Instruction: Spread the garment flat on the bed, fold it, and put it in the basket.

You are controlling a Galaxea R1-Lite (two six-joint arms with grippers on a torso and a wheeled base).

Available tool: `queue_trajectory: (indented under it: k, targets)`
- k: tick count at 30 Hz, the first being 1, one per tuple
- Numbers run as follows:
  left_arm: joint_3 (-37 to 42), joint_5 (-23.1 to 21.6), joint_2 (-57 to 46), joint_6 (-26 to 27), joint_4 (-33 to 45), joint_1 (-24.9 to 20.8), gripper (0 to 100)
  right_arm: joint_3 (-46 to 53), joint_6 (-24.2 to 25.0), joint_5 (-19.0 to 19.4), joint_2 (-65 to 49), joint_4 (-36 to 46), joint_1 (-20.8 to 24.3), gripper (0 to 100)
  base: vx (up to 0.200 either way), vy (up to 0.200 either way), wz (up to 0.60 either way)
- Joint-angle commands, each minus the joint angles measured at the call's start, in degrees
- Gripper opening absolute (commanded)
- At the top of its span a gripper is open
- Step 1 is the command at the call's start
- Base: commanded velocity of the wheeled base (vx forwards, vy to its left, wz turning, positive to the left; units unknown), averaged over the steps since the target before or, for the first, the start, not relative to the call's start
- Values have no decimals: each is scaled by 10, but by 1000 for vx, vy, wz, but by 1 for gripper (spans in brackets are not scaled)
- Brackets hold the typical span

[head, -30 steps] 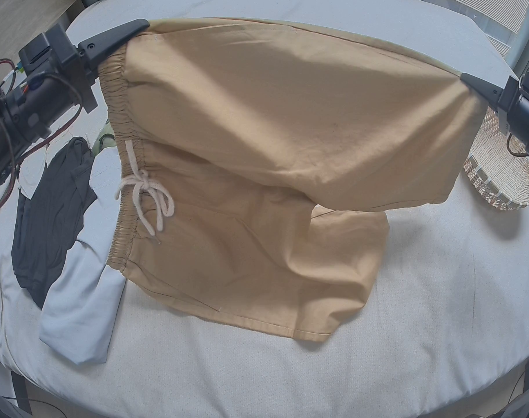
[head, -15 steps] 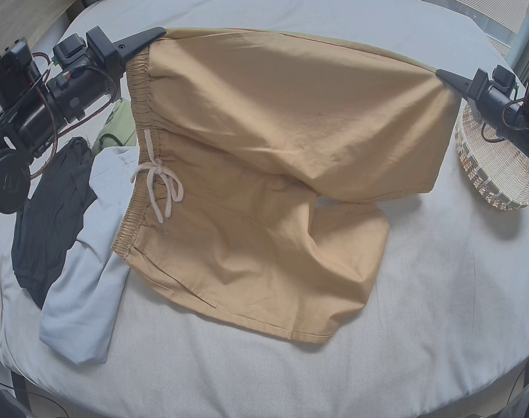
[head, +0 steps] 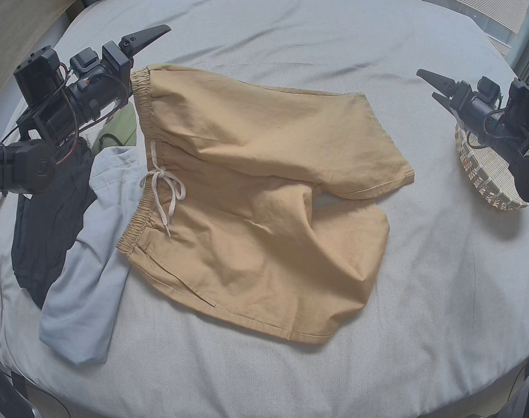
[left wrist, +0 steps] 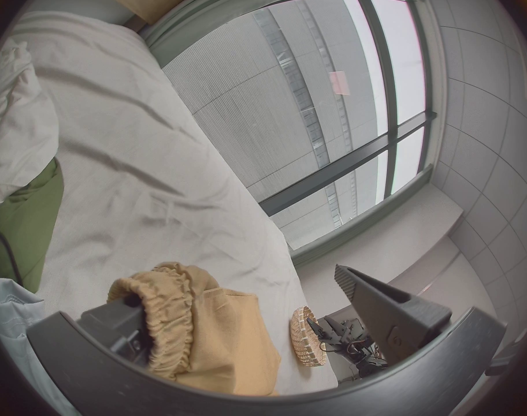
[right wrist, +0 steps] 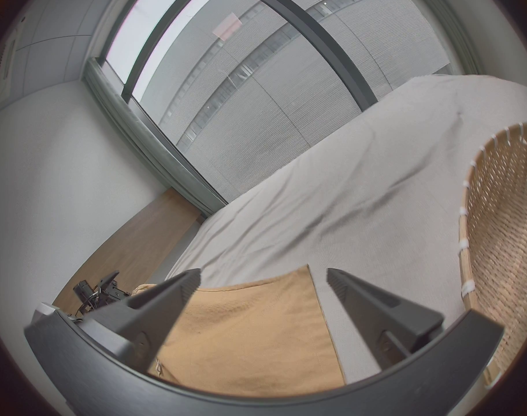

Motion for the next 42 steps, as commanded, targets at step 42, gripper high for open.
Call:
queue_trajectory:
  k: [42]
  targets:
    - [374,-146,-353,-1,70,87,100,293,-89,-16,44,-106,151,100,0,0,0]
